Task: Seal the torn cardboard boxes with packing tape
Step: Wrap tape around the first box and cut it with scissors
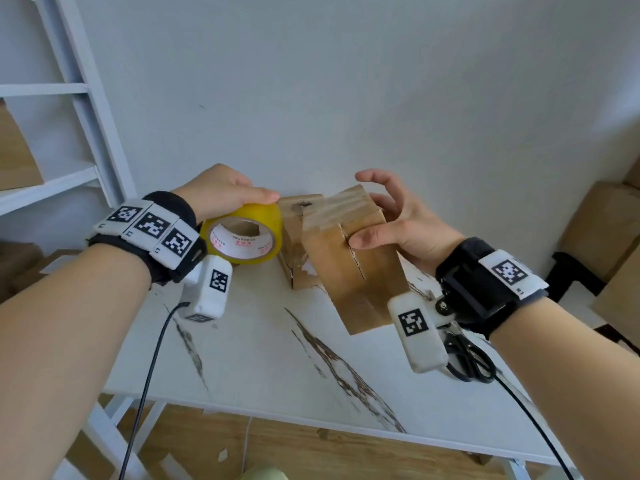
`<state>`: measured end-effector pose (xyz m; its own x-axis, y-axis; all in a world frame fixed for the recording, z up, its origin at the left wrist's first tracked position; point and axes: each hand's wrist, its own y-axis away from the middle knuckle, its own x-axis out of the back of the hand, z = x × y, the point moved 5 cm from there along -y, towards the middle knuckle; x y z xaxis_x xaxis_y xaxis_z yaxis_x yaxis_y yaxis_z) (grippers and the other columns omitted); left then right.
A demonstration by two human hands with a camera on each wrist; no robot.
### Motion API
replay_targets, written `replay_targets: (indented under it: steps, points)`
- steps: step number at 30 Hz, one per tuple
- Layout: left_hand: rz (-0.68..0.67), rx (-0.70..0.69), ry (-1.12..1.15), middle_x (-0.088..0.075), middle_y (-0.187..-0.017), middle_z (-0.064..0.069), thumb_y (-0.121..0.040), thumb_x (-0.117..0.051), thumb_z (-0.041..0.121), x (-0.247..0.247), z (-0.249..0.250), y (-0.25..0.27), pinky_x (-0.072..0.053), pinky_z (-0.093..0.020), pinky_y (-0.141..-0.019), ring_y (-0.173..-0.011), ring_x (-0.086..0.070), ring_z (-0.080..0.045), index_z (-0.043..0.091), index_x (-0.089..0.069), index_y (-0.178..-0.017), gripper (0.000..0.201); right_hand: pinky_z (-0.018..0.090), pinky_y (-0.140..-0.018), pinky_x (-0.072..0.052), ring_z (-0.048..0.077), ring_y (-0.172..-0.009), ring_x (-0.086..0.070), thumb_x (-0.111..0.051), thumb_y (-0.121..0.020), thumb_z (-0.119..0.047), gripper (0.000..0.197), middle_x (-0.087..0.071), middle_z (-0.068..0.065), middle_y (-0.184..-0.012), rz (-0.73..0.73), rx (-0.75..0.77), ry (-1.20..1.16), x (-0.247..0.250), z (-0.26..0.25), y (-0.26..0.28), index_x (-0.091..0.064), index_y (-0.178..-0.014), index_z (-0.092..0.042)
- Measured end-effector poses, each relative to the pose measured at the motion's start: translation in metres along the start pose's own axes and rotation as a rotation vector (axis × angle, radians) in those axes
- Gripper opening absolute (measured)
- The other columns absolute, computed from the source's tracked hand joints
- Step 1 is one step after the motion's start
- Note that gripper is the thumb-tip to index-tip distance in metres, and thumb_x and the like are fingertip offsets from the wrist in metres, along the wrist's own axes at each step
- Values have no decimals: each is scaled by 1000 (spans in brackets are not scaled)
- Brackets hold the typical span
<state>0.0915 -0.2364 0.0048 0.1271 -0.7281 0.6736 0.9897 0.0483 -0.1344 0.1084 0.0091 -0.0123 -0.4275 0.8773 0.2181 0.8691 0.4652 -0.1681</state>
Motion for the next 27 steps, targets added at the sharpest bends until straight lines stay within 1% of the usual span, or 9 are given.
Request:
replay_targets:
  steps: [2,5,11,14,18,20,23,25,27]
  points:
    - [-31,11,-23,-56,-59,-2,-77,-71,45,-6,2,-1,-39,-26,-59,-57,-52,-16,13,-57,-60,39,44,-97,-49,31,-114,-55,-82,-38,-12,93,-57,11,-123,-18,-9,-27,1,9,1,-46,-120,-36]
    - [-56,7,-36,-55,-59,-2,-79,-70,43,-14,4,-1,-39,-26,-57,-55,-52,-14,12,-56,-60,39,45,-100,-45,30,-118,-53,-82,-42,-3,94,-58,8,-122,-39,-31,-22,8,22,4,-45,-121,-37]
    - [-85,-13,-20,-51,-51,4,-81,-68,43,-35,12,-4,-38,-26,-58,-52,-49,-13,15,-54,-56,40,31,-84,-52,29,-117,-54,-72,-51,10,91,-53,12,-131,-64,-64,-92,25,31,10,-43,-126,-32]
    - [-120,-25,-31,-54,-53,3,-82,-66,45,-43,20,-4,-40,-25,-60,-53,-52,-12,14,-57,-60,39,29,-87,-50,24,-120,-54,-79,-45,3,100,-53,5,-132,-124,-90,-59,34,35,15,-43,-129,-37]
    - [-198,-27,-96,-61,-71,-5,-84,-63,49,-61,31,-5,-46,-30,-72,-67,-58,-18,8,-65,-77,41,31,-97,-45,15,-124,-51,-81,-41,-4,104,-52,-6,-135,-147,-117,-40,48,40,25,-42,-129,-44]
    - [-238,-35,-160,-60,-77,-7,-87,-59,48,-73,33,-4,-46,-32,-76,-72,-58,-19,5,-66,-84,43,27,-95,-46,12,-124,-51,-81,-41,-2,106,-51,-8,-136,-151,-132,-12,52,42,29,-40,-130,-44]
    - [-240,-90,-199,-63,-100,-2,-91,-55,42,-88,40,-2,-45,-35,-93,-99,-59,-19,11,-68,-105,37,23,-90,-47,10,-123,-51,-75,-48,7,106,-49,-8,-137,-150,-158,44,59,44,33,-36,-134,-41]
    - [-249,-148,-197,-60,-124,1,-95,-51,35,-95,47,2,-38,-31,-103,-120,-51,-17,19,-63,-120,32,23,-91,-47,10,-124,-50,-75,-49,5,107,-47,-8,-137,-159,-178,85,63,45,34,-34,-136,-40]
    - [-271,-202,-205,-50,-140,3,-98,-47,28,-100,54,6,-30,-22,-101,-130,-42,-14,21,-55,-132,36,24,-93,-46,10,-124,-49,-80,-43,-3,112,-46,-9,-138,-176,-200,109,65,45,35,-32,-137,-40]
